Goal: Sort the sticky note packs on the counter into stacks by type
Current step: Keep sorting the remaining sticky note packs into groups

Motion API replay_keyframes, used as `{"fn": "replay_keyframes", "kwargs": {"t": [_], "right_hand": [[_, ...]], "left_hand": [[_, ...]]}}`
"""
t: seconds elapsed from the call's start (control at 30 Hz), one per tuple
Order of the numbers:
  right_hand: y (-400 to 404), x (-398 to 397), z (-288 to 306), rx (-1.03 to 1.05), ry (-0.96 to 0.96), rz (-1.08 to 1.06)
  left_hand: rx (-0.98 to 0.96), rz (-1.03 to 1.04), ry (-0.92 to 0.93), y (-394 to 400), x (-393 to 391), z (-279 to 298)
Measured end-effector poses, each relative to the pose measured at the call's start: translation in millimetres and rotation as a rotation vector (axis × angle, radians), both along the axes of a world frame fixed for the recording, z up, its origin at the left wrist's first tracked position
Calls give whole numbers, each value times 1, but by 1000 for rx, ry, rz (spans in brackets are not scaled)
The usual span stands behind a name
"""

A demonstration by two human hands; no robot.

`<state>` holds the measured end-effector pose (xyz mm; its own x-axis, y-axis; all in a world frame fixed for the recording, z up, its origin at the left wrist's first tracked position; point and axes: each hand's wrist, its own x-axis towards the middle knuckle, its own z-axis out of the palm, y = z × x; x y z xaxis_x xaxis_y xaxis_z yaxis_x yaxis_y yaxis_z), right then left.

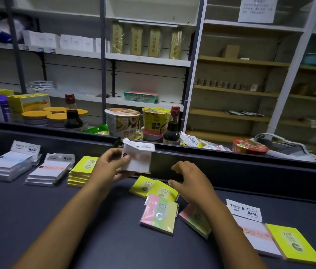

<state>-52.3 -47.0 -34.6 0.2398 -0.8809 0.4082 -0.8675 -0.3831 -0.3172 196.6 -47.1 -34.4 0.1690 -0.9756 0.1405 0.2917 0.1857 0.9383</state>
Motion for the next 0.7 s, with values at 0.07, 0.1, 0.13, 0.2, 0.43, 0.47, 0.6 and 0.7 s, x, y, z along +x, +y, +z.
{"fn": "replay_keyframes", "kwargs": {"t": [0.07, 0.1, 0.13, 0.2, 0.43, 0.47, 0.6, 0.7], "right_hand": [[-1, 0, -1, 15, -7, 3], [-1, 0, -2, 24, -12, 3], [-1, 0, -2, 33, -17, 1], [-3, -1, -3, 53, -29, -1], [-7, -5, -6, 222, -42, 24], [-8, -6, -6, 250, -31, 26], [-9, -9, -6, 353, -6, 21], [-6, -9, -6, 432, -17, 33]], "left_hand": [[14, -24, 83, -2, 1, 0], [15, -29, 107, -2, 1, -1], [13, -31, 122, -4, 2, -1], [7, -33, 136, -6, 4, -2], [-9, -30, 146, -8, 4, -2], [-10, -28, 140, -8, 4, -2], [-21, -5, 127, -7, 4, -1], [-34, 5, 107, -6, 4, 0]]}}
